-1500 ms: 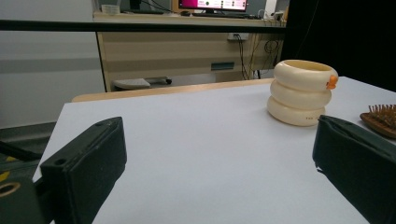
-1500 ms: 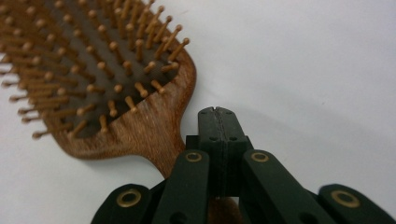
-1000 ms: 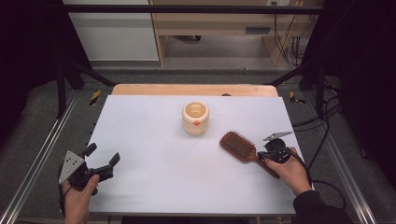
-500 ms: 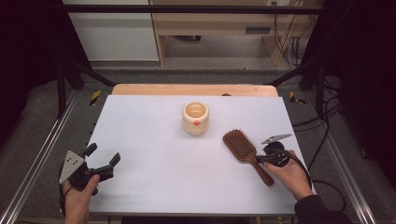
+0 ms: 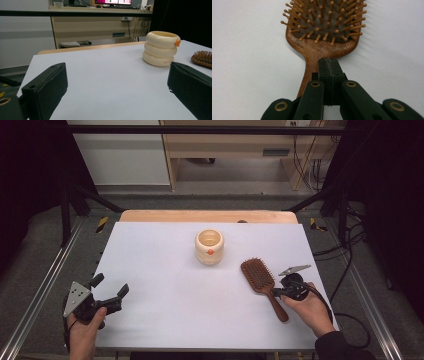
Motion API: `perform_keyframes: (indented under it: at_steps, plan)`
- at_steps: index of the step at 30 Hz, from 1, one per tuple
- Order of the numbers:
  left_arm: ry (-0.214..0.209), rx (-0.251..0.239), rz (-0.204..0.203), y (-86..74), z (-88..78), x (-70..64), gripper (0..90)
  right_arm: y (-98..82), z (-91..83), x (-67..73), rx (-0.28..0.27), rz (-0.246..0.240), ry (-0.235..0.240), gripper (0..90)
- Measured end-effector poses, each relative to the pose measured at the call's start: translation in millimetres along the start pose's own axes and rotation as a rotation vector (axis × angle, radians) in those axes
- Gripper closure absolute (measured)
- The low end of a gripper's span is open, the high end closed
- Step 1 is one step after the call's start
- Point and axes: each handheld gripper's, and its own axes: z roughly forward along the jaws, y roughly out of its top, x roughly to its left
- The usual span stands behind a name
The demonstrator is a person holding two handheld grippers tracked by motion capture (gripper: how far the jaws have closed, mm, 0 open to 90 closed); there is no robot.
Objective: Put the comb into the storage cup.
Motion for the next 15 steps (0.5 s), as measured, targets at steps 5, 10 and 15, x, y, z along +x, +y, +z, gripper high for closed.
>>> perform_keyframes:
  at_steps: [5,10,15]
  plan:
    - [-0.001,0.000,0.000,0.0,0.0,0.1,3.0,0.4,-0.2,1.3,0.001,-0.003,0.005,90.0]
    - [0.000,0.000,0.000,0.1,-0.2,0.0,3.0,0.5,-1.6,1.4,-0.005,0.003,-0.001,90.0]
    - [0.001,-0.001,0.000,0.1,-0.4,0.4,3.0,-0.5,-11.3,0.8,-0.048,0.023,0.000,90.0]
